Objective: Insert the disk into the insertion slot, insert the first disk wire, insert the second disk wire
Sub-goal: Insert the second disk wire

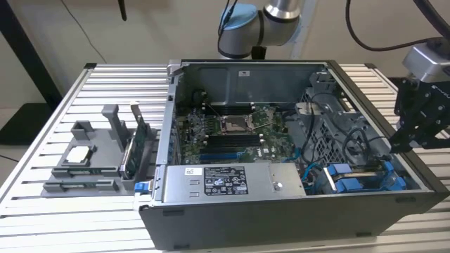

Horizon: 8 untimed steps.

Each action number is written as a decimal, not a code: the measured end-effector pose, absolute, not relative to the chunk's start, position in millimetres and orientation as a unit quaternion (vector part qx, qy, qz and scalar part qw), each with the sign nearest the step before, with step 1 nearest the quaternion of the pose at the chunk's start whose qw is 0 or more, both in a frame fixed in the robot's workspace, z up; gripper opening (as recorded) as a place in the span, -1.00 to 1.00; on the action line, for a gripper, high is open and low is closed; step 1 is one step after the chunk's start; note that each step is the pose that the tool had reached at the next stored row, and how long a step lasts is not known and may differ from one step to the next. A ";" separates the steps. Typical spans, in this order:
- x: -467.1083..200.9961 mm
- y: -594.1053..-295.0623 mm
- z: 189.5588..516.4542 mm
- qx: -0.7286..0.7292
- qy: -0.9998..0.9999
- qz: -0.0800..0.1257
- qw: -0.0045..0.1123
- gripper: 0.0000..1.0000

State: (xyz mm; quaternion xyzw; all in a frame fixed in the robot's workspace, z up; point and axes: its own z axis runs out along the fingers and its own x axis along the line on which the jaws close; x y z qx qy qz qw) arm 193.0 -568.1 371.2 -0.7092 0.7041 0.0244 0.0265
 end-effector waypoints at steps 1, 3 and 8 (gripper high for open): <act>193.0 -569.5 371.1 -0.709 0.704 0.024 0.026 -0.47; 193.0 -571.9 370.8 -0.709 0.704 0.024 0.026 -0.47; 193.1 -573.0 368.3 -0.709 0.704 0.026 0.028 -0.47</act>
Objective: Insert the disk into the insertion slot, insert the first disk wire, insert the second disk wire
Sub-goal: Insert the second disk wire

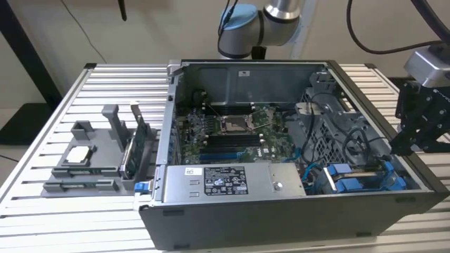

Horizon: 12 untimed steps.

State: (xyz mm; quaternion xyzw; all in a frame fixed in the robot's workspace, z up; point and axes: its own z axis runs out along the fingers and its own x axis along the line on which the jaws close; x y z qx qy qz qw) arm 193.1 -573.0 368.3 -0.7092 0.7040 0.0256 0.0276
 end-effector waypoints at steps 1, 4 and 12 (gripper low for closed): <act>193.1 -573.0 368.3 -0.709 0.704 0.027 0.029 -0.47; 193.1 -573.0 368.3 -0.709 0.704 0.029 0.031 -0.66; 193.1 -573.1 368.5 -0.709 0.704 0.031 0.033 -0.68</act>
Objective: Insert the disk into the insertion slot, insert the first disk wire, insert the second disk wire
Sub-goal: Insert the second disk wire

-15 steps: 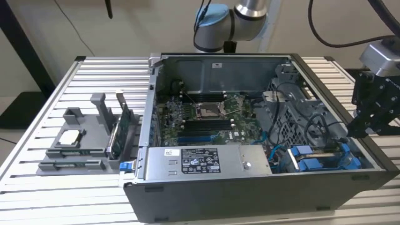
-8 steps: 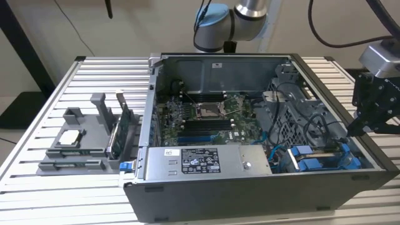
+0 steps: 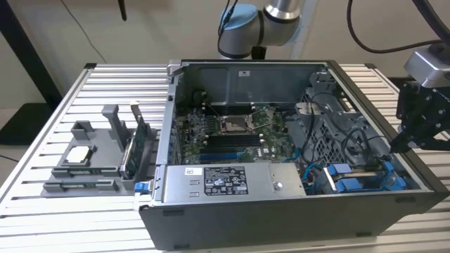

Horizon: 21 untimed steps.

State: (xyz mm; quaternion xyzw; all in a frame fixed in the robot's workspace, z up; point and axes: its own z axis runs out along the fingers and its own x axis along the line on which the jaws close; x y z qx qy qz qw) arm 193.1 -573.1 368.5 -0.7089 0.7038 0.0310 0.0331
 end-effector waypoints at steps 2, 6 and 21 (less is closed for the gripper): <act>193.0 -573.1 371.2 -0.709 0.704 0.031 0.033 -0.68; 192.4 -573.1 382.4 -0.709 0.704 0.031 0.033 -0.68; 187.9 -573.0 396.8 -0.709 0.704 0.031 0.033 -0.68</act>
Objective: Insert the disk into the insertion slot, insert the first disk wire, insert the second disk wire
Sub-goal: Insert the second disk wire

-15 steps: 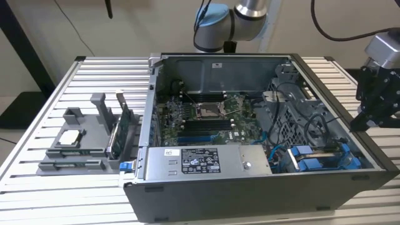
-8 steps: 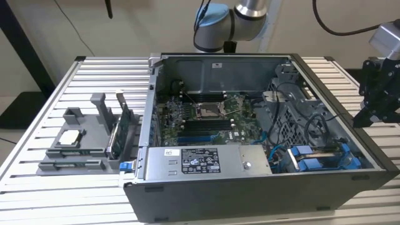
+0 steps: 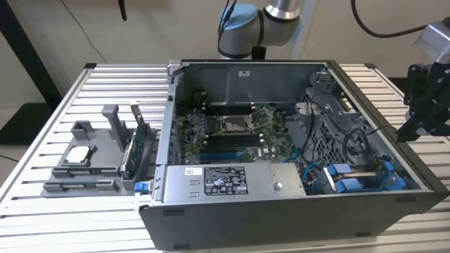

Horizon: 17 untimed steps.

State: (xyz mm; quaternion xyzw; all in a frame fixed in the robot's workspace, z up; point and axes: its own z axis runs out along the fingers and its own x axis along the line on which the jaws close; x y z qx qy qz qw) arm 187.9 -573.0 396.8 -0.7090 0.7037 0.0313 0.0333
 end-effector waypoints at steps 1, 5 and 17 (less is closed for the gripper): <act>187.7 -573.0 397.7 -0.709 0.704 0.031 0.033 -0.68; 186.5 -573.1 401.8 -0.709 0.704 0.031 0.033 -0.68; 164.4 -573.1 407.0 -0.709 0.704 0.031 0.033 -0.68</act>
